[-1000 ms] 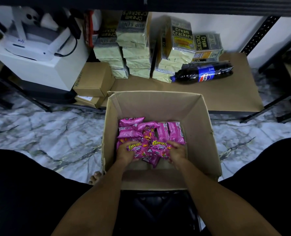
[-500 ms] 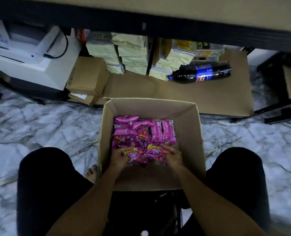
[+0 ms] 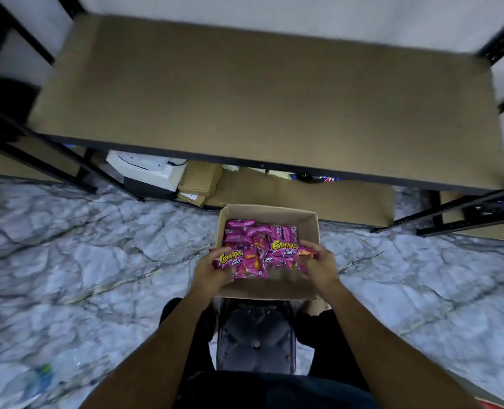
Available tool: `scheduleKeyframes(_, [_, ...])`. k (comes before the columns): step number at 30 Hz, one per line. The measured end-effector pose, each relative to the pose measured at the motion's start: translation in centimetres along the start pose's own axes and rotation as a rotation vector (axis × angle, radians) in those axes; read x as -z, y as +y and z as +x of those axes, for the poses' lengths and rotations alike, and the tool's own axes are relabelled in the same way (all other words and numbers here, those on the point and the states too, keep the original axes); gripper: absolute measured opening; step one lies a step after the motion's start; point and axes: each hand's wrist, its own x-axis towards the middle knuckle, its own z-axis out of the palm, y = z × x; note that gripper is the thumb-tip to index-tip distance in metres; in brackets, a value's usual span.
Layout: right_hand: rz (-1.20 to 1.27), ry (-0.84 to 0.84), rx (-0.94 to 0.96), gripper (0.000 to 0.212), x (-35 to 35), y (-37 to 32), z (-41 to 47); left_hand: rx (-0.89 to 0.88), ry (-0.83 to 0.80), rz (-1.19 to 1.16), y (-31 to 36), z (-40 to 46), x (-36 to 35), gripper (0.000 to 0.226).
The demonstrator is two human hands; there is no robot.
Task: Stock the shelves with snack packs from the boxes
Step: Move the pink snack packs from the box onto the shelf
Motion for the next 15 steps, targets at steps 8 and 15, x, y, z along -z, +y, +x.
scheduleKeyframes(8, [0.010,0.021,0.247,0.038,4.6,-12.2,-13.3,-0.255,-0.083,0.132,14.4,-11.0,2.7,0.059])
scheduleKeyframes(15, [0.016,0.074,0.588,0.031,6.9,-23.4,-21.7,-0.575,-0.070,0.101,26.6,-19.5,4.2,0.058])
